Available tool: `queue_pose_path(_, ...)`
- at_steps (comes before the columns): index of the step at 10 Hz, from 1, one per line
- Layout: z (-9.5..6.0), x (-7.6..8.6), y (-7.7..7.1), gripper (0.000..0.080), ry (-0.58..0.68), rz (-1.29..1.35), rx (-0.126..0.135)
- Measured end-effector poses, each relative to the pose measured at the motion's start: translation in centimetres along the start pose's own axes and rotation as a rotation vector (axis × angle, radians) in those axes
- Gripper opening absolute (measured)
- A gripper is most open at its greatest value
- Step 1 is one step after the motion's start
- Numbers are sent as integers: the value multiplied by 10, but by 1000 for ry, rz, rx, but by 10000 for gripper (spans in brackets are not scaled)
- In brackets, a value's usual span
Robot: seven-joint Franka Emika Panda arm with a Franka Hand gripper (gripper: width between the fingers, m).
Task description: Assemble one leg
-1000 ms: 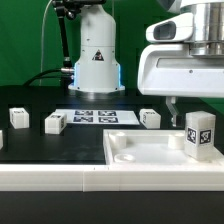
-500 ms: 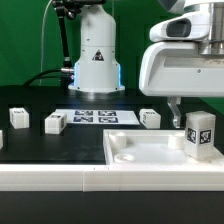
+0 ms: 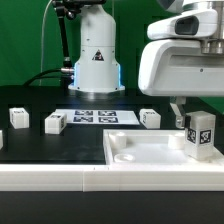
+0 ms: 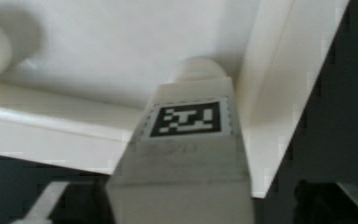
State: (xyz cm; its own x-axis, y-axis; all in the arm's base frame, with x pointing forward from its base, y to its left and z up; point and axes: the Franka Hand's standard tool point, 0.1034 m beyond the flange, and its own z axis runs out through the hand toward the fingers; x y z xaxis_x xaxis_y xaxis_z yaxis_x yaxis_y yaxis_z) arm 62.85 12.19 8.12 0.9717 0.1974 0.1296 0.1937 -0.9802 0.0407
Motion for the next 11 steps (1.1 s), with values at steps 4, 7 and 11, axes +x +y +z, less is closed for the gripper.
queue_pose_path(4, 1, 0, -1, 291, -1, 80, 3)
queue_pose_path(7, 2, -1, 0, 291, 13, 408, -3)
queue_pose_path(11, 3, -2, 4, 292, 17, 863, -19)
